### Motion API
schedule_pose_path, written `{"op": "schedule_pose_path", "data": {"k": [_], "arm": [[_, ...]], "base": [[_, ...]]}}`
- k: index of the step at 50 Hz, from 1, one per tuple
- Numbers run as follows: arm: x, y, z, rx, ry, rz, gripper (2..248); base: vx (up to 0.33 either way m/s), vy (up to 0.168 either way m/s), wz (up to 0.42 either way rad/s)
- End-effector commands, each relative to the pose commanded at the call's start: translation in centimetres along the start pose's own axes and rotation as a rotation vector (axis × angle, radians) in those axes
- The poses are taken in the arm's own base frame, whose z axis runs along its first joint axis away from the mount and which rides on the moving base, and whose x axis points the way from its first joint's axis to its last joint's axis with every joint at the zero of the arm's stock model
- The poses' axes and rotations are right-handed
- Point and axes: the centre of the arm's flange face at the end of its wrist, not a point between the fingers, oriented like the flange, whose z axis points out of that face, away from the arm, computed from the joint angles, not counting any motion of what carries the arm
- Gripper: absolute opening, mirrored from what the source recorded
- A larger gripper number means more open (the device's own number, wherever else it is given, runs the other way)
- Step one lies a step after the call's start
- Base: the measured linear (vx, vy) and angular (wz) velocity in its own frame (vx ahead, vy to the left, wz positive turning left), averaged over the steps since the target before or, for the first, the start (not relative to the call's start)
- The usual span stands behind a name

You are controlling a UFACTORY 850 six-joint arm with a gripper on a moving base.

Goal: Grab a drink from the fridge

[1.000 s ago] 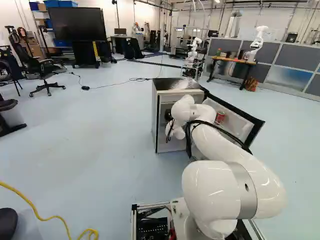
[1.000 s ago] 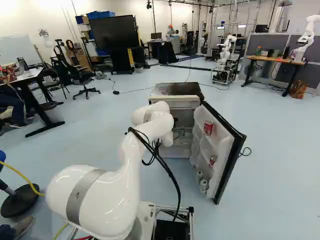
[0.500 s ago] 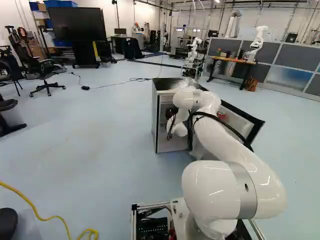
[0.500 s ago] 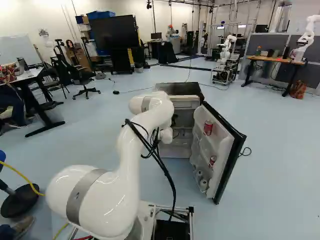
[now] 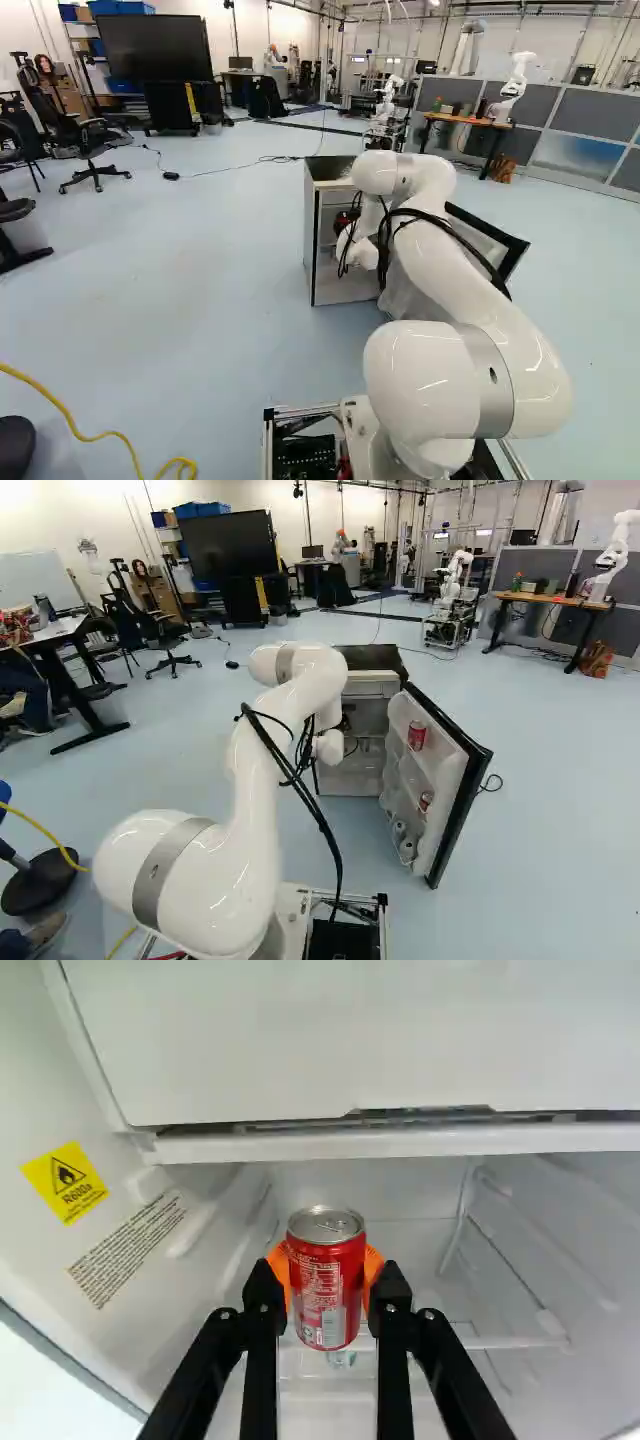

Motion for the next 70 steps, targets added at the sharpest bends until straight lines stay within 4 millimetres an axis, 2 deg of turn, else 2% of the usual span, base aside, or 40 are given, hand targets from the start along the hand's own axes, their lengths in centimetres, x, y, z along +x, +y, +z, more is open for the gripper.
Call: {"op": "schedule_pose_path", "data": {"k": [70], "arm": [[9.3, -1.6, -16.3, -0.033, -0.094, 0.031, 91]], "base": [[0.000, 0.000, 0.000]]}}
